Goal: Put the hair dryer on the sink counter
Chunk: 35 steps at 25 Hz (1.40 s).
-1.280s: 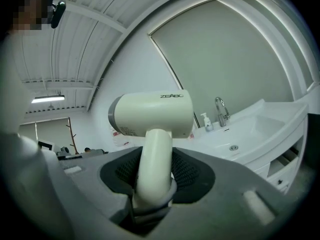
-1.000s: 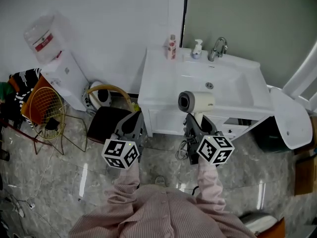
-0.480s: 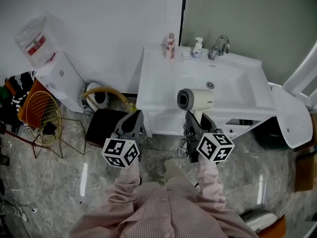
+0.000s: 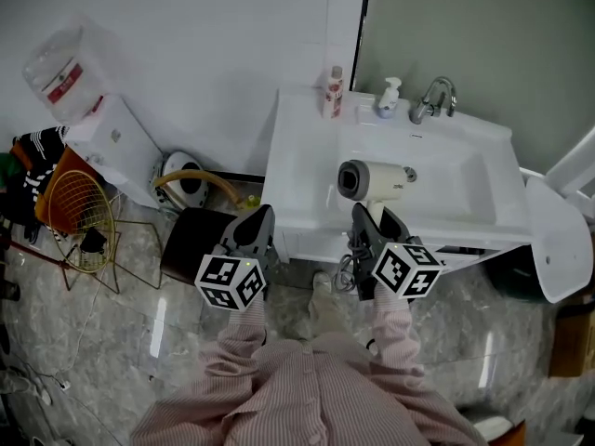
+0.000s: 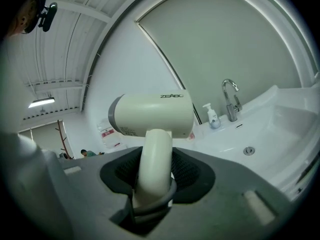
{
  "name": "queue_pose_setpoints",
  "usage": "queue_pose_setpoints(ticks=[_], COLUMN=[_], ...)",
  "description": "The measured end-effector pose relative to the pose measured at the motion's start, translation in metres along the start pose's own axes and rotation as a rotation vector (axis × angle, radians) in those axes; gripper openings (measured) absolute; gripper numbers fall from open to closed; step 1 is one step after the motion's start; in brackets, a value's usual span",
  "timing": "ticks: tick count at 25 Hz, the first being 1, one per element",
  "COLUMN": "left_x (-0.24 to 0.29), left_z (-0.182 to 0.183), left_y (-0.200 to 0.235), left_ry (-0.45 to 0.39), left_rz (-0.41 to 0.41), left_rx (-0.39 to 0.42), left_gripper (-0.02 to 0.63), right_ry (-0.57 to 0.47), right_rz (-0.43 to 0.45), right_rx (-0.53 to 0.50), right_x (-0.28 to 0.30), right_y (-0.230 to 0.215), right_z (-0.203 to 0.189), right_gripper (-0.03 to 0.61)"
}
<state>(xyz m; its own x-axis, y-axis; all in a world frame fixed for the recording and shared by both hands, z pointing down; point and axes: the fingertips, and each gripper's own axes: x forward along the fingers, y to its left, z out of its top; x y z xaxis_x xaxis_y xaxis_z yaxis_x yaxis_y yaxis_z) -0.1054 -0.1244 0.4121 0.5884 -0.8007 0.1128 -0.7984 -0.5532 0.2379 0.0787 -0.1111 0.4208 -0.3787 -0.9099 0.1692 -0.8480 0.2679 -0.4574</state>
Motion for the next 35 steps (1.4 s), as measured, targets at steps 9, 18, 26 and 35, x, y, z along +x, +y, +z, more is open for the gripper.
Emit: queue_pose_setpoints(ticks=[9, 18, 26, 35], left_x=[0.085, 0.152, 0.182, 0.202], left_z=[-0.003, -0.021, -0.045, -0.058], left_y=[0.037, 0.063, 0.082, 0.096], left_ry=[0.044, 0.102, 0.146, 0.199], left_rz=[0.043, 0.09, 0.134, 0.133], left_rx=[-0.067, -0.146, -0.223, -0.27], left_gripper=[-0.003, -0.003, -0.003, -0.003], right_ry=[0.087, 0.199, 0.3, 0.416], right_rz=[0.021, 0.064, 0.112, 0.117], right_rx=[-0.003, 0.003, 0.008, -0.016], right_x=[0.084, 0.156, 0.204, 0.251], right_y=[-0.045, -0.084, -0.099, -0.102], right_z=[0.025, 0.028, 0.012, -0.017], right_gripper=[0.161, 0.161, 0.161, 0.161])
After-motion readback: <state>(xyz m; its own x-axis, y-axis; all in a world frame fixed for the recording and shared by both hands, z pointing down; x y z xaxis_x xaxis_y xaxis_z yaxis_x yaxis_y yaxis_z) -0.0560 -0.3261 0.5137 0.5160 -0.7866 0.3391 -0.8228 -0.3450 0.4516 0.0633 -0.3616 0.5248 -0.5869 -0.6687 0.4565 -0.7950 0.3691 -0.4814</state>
